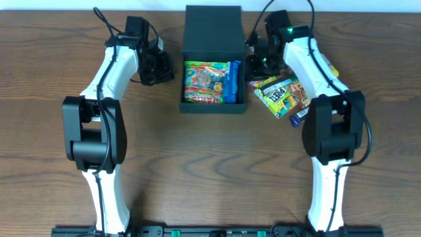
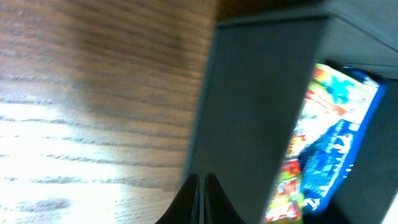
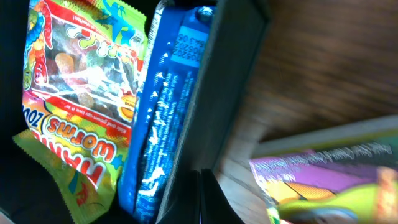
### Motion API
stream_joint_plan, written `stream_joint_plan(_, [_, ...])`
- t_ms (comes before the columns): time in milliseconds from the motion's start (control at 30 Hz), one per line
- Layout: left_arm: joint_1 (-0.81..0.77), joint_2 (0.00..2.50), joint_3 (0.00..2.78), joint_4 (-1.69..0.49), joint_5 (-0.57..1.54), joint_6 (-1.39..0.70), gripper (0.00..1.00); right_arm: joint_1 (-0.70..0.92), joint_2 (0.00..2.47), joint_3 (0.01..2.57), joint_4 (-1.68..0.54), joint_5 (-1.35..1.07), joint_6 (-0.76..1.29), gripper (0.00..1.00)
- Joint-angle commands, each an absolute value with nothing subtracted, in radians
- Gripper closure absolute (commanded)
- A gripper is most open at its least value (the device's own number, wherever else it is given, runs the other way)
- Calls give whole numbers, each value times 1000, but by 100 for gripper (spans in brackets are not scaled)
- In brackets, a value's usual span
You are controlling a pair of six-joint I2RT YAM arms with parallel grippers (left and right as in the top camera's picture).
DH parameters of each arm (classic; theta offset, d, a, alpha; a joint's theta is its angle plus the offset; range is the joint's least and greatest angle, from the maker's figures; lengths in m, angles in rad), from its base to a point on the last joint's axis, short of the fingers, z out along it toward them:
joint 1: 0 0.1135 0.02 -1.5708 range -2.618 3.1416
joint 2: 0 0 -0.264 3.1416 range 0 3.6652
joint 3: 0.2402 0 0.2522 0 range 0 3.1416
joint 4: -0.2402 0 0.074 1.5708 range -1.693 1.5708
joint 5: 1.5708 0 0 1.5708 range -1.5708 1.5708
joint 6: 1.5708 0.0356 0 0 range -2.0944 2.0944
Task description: Pack container
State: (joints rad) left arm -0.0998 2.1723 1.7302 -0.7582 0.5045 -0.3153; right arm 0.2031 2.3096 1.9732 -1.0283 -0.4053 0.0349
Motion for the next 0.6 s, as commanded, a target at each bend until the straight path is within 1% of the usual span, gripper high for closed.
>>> stream_joint_plan(0, [-125,2191,1749,-752,494,-323,94,214,2317,1963,-1013,-409,95,99])
stream_joint_plan(233, [-140,2204,1749,-761,533,-315,94,245,2318,1963,-1028,-423,96,99])
stream_joint_plan(567, [-141,2204,1749,-907,544,-246,94,266,2318,1963,-1123,-423,96,99])
